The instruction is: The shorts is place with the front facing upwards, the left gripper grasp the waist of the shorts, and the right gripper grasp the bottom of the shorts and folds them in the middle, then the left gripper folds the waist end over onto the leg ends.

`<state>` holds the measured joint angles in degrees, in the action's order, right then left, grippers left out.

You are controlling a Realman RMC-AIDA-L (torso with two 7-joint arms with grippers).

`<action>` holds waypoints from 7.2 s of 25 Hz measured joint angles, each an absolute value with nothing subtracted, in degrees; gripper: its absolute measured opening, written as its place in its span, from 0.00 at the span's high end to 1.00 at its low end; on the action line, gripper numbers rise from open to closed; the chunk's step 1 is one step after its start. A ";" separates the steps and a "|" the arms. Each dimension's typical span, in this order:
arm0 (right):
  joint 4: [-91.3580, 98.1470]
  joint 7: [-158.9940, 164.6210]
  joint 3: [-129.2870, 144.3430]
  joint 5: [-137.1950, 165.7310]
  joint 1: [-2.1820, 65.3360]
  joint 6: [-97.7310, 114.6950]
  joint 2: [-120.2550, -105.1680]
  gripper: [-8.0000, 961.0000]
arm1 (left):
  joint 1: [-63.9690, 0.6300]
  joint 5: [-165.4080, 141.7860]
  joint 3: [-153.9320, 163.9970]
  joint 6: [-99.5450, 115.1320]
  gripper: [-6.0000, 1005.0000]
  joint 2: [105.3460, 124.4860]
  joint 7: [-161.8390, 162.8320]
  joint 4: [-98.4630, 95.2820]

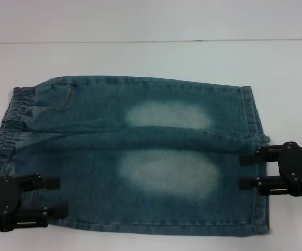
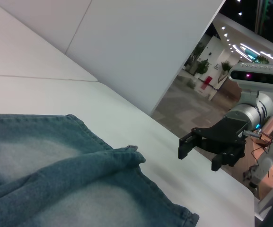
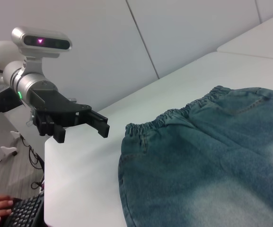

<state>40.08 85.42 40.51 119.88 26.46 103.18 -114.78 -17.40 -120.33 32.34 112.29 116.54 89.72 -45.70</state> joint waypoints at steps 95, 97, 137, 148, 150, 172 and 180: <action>53.96 107.63 40.20 147.84 38.01 113.54 -111.93 0.29 | -18.60 -129.19 19.76 94.94 0.96 117.99 86.82 -53.15; 53.54 107.75 41.41 149.27 38.36 113.54 -112.10 0.29 | -18.64 -129.19 19.77 94.71 0.96 117.97 86.82 -52.96; 37.82 109.18 54.06 155.10 44.47 103.86 -114.18 0.29 | -20.74 -129.19 19.77 94.09 0.94 118.03 87.21 -52.97; 37.70 109.10 53.55 154.59 44.81 103.06 -115.13 0.29 | -20.65 -129.20 19.81 94.01 0.93 118.03 87.01 -52.65; 37.70 109.06 53.38 154.41 44.87 102.74 -115.28 0.29 | -20.65 -129.20 19.79 93.96 0.93 118.03 87.01 -52.64; 37.71 104.88 51.89 152.74 44.40 100.59 -116.05 0.69 | -20.39 -129.38 20.31 93.16 0.92 118.47 86.88 -51.67; 37.70 104.36 50.96 152.72 44.06 100.27 -115.95 0.86 | -20.39 -129.41 20.23 93.73 0.91 118.47 87.32 -51.67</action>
